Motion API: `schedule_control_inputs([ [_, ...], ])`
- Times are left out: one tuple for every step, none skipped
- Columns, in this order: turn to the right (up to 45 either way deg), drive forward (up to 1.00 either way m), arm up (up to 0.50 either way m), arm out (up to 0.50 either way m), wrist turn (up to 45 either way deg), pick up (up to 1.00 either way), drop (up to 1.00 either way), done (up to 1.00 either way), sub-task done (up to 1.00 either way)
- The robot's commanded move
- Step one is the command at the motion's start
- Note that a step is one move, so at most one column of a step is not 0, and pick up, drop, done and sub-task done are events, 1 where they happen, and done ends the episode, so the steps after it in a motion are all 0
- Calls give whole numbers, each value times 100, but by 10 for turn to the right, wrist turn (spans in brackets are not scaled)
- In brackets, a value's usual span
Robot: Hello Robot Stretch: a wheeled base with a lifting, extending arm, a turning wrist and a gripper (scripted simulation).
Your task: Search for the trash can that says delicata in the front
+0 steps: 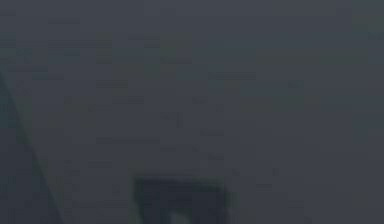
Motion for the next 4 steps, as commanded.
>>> schedule_control_inputs([
  [-450,0,0,0,0,0,0,0,0],
  [-450,0,0,0,0,0,0,0,0],
  [-360,0,0,0,0,0,0,0,0],
  [0,10,0,0,0,0,0,0,0],
])
